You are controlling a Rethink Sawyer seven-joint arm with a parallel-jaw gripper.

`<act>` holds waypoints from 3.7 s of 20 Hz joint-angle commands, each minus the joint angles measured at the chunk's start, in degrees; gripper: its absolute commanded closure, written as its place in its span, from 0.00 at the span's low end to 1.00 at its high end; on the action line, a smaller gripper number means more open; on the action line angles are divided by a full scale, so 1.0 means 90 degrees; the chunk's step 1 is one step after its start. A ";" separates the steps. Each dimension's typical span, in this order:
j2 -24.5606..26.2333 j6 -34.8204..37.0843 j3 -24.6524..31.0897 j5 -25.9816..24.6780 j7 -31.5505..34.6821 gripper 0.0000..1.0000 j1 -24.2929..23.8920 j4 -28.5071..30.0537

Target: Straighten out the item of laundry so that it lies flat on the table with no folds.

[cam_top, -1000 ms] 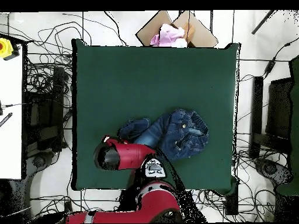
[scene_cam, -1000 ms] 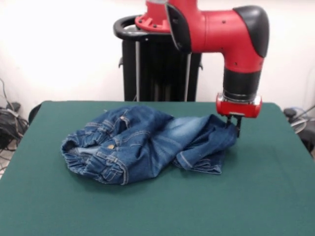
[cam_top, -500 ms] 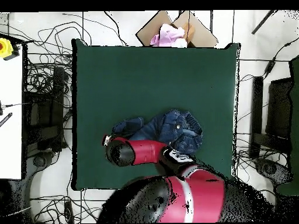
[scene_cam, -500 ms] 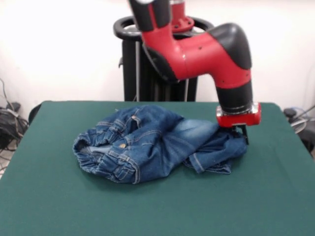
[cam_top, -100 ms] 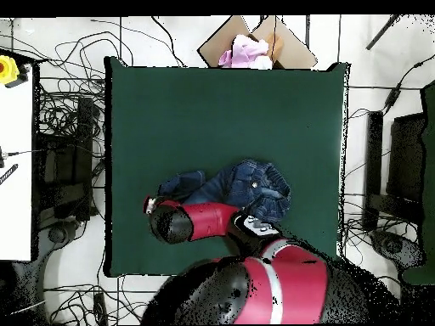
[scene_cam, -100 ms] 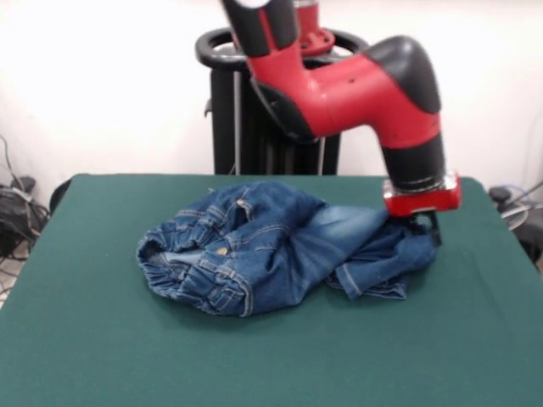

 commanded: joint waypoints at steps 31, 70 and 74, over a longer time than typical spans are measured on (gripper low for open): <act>-0.0410 0.1104 -0.4023 -0.0482 0.1073 0.00 0.2607 -0.2342; 0.0559 -0.0702 -0.4310 -0.1156 0.0201 1.00 0.1929 -0.1670; -0.0804 0.0614 -0.3827 -0.1634 -0.0626 1.00 0.1093 -0.1245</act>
